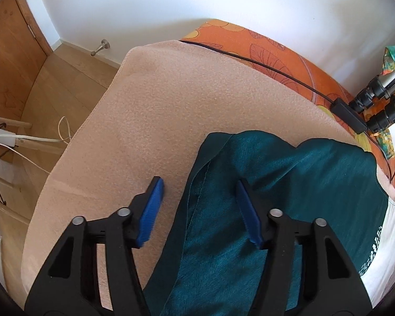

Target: Fold small clothes

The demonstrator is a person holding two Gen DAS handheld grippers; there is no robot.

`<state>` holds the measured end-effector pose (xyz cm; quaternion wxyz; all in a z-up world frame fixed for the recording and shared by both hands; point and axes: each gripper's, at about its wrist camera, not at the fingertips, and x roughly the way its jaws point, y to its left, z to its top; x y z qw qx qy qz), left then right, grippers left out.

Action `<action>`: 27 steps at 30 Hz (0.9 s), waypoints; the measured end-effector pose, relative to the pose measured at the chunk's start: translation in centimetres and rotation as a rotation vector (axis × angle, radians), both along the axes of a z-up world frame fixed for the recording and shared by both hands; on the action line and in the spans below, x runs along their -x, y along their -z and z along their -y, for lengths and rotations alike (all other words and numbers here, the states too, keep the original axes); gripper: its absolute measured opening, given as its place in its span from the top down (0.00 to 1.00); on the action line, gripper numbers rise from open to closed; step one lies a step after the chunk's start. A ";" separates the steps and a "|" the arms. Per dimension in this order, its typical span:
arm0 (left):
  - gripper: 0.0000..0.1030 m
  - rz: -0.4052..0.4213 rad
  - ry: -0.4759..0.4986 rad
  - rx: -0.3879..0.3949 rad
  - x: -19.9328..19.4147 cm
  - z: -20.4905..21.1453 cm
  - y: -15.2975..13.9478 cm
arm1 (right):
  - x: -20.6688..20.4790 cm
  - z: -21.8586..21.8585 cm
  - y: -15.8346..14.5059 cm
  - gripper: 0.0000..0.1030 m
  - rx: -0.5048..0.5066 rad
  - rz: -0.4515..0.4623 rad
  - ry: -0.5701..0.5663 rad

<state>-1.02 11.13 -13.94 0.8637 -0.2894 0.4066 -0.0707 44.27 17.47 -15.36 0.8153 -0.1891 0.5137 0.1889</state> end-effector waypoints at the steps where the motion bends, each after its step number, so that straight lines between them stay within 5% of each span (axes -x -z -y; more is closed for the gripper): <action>1: 0.97 -0.004 0.002 0.006 -0.1 0.0 0.1 | -0.1 0.2 -0.1 0.76 0.012 0.005 0.007; 2: 0.97 -0.005 0.005 0.014 -0.1 0.1 0.1 | -0.2 0.3 -0.1 0.93 0.026 0.012 0.016; 4: 0.97 -0.005 0.015 0.016 -0.1 0.3 0.1 | -0.4 0.9 -0.4 0.96 0.005 0.002 0.021; 18: 0.98 0.075 0.105 0.004 -0.2 2.7 -2.1 | 0.0 8.6 -6.9 0.97 -0.108 0.077 0.049; 27: 0.98 0.089 0.299 0.032 -1.3 9.1 -3.0 | -0.3 20.9 -8.6 0.97 -0.122 0.097 0.201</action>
